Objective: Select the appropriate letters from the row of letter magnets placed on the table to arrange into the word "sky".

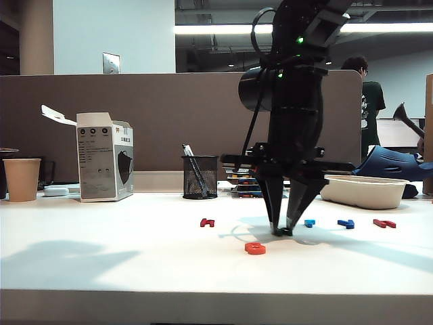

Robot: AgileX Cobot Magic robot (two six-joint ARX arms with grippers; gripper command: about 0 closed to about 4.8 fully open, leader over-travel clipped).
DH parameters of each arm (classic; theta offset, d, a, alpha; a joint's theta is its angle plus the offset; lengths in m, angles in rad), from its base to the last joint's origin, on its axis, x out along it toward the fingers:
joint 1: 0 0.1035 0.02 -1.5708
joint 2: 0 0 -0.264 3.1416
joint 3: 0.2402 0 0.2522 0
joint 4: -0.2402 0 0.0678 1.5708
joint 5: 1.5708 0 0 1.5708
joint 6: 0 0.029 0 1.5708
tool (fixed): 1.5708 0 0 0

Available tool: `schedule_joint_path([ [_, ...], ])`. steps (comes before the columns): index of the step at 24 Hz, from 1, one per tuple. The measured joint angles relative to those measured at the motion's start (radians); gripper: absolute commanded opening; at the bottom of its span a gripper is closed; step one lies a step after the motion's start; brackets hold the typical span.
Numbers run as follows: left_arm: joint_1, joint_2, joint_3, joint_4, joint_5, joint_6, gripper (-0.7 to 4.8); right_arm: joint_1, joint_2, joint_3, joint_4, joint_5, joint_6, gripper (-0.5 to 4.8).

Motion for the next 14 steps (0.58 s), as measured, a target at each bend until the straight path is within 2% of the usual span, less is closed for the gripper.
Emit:
schedule_joint_path([
  [5, 0.0, 0.0, 0.0, 0.001, 0.0, 0.0, -0.05, 0.02, -0.035, -0.041, -0.065, -0.004, 0.003, 0.81],
  [14, 0.0, 0.0, 0.0, 0.0, 0.0, 0.0, -0.05, 0.087, -0.081, -0.13, -0.04, 0.023, 0.034, 0.82],
])
